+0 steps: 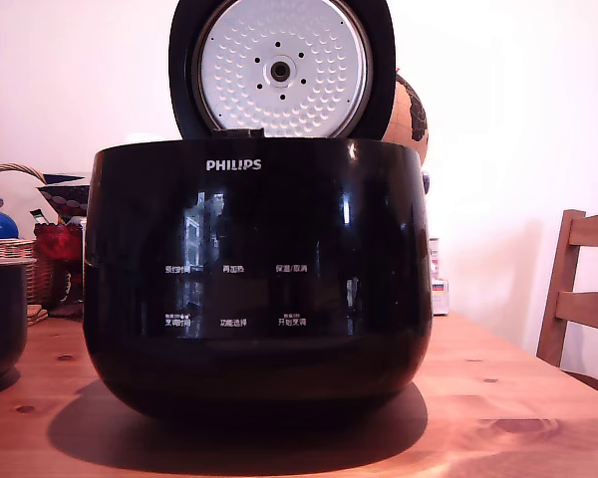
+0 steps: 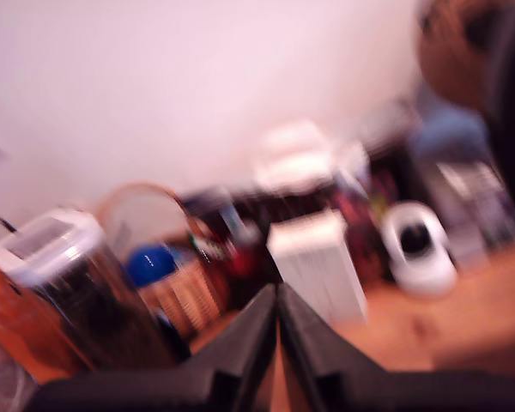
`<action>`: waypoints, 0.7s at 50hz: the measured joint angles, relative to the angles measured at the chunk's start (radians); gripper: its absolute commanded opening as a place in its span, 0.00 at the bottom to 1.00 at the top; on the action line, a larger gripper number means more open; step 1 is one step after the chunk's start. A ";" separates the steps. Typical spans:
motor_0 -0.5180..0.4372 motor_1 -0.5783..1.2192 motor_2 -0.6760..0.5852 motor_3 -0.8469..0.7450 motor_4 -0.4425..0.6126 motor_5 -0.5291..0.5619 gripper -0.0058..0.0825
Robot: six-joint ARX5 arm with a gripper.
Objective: Pick up the metallic pot next to the rice cooker
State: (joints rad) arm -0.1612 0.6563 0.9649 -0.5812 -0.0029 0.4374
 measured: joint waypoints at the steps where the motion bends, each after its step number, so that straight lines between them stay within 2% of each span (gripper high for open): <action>1: 0.001 0.009 0.022 -0.033 0.004 0.006 0.04; 9: 0.001 0.113 0.153 -0.322 0.060 0.079 0.04; 10: 0.001 0.129 0.162 -0.357 0.064 0.121 0.04; 15: 0.001 0.206 0.171 -0.518 0.078 0.157 0.04; 19: 0.001 0.285 0.169 -0.586 0.084 0.187 0.07; 23: 0.002 0.347 0.169 -0.627 0.097 0.187 0.14; 31: 0.002 0.419 0.169 -0.647 0.138 0.195 0.40; 35: 0.005 0.463 0.169 -0.651 0.142 0.194 0.44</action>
State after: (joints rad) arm -0.1566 1.1191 1.1343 -1.2324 0.1387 0.6315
